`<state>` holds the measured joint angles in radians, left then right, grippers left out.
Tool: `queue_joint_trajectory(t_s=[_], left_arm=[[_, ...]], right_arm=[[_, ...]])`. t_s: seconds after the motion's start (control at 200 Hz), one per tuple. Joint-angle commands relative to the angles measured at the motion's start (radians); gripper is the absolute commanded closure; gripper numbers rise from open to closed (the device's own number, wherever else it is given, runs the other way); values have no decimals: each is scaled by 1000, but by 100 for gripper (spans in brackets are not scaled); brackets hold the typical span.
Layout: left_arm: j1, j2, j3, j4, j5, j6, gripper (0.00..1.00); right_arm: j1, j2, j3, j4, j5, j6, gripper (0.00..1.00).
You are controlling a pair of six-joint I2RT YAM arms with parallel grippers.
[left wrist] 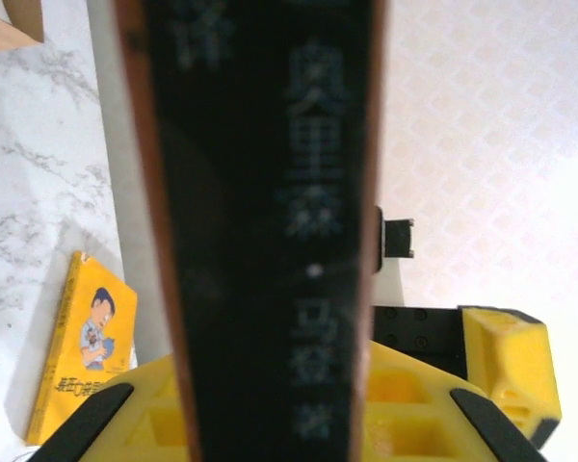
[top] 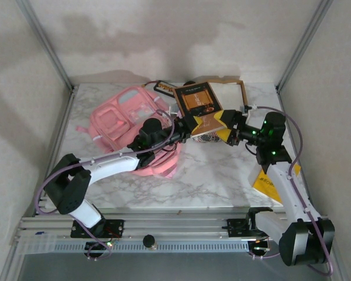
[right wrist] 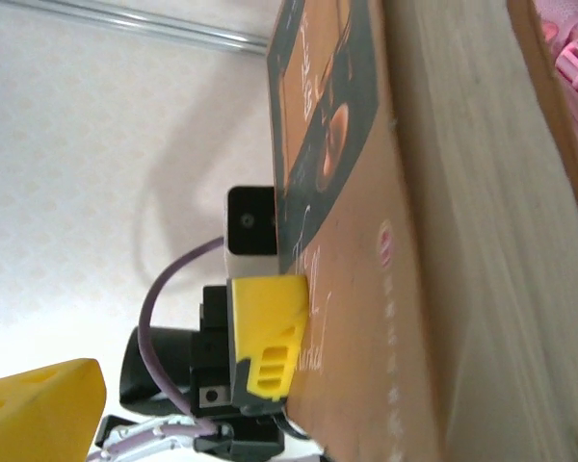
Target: Pack books, pencil case, and school supplies into a backpack
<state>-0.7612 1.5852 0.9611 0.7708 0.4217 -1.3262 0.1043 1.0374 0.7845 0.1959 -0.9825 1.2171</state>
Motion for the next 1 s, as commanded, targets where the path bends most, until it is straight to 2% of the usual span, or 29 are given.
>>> queue_joint_trajectory(t_s=[0.0,0.075,0.255,0.356,0.496,0.576,0.666,0.741,0.776,0.801,0.891,0.996], left_arm=[[-10,-33,39,138,-20,-8,100],[-15,-36,53,132,-18,-5,100],[-47,-39,77,37,-49,40,100],[-46,-61,58,-25,-93,75,100],[-52,-76,73,-135,-143,128,100],[-56,-81,81,-177,-158,151,100],[-61,-84,93,-235,-172,180,100],[-62,-89,93,-260,-170,202,100],[-62,-92,94,-284,-170,218,93],[-61,-96,96,-303,-169,234,85],[-46,-110,116,-424,-147,332,50],[-15,-156,151,-720,-234,540,37]], right_arm=[[31,19,-19,117,48,101,1],[61,21,-21,87,88,83,1],[104,15,-43,243,162,154,2],[104,-15,8,162,234,76,8],[105,-36,85,-59,376,-84,34],[104,-22,88,-80,406,-109,52],[104,-2,81,-51,411,-124,81],[104,5,82,-54,427,-166,95],[104,8,86,-68,434,-191,100],[104,10,92,-78,442,-212,100],[91,28,124,-150,454,-306,100],[22,42,137,-212,382,-319,100]])
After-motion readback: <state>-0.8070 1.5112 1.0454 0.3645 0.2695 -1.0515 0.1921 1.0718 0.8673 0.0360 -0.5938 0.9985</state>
